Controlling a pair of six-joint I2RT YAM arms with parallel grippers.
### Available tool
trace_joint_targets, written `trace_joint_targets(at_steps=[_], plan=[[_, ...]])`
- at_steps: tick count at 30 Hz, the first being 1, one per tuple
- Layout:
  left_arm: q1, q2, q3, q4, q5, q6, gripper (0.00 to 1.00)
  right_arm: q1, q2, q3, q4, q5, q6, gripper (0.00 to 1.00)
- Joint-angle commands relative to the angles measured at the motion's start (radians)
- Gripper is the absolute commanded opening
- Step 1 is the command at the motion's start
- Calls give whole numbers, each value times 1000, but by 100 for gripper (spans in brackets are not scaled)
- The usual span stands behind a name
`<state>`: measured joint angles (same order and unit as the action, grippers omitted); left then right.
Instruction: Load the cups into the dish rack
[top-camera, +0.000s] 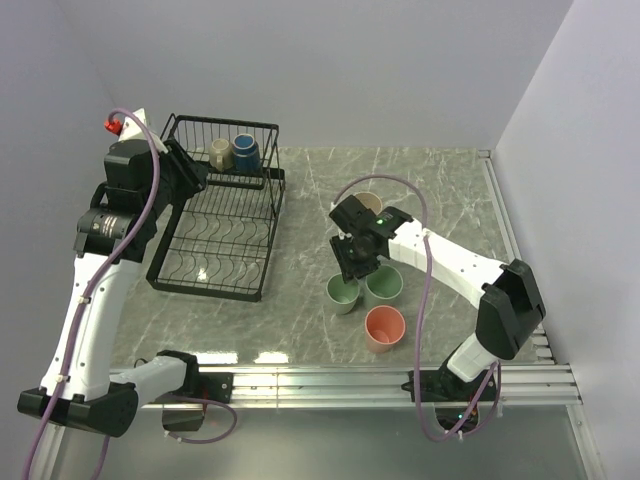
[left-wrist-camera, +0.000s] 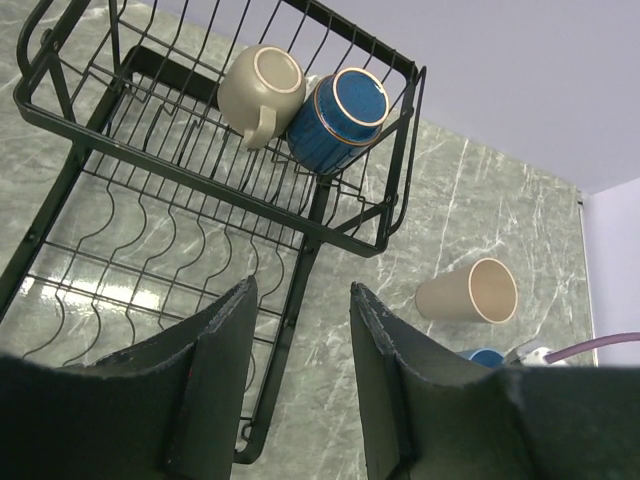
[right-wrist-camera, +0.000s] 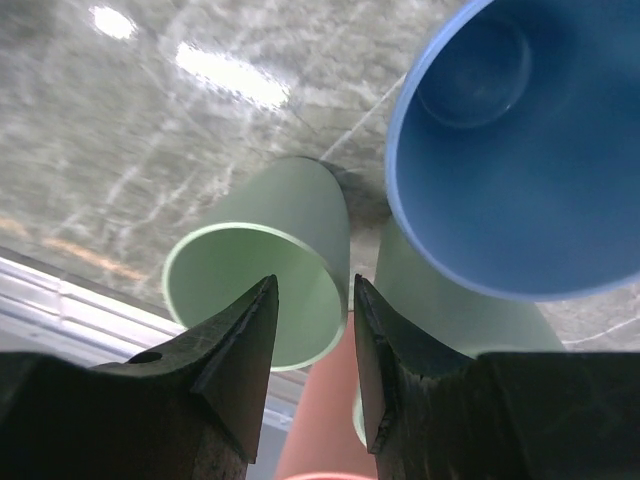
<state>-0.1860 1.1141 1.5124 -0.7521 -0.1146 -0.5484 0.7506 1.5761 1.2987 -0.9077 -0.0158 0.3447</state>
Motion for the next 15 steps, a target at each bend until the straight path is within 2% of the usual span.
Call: trace_joint_targets(at_steps=[1,11,13,15], plan=[[-3,-23,-4,5,-14,-27,48,29,9,-19,9,65,-27,44],[-3,-17,-3,-1,-5,-27,47,50,19,-67,55,102,-3,42],[-3,-14,-4,-3,-5,-25,47,56,22,-68,58,109,4,38],[-3,-16,-8,-1,-5,-27,47,62,24,-65,59,111,5,26]])
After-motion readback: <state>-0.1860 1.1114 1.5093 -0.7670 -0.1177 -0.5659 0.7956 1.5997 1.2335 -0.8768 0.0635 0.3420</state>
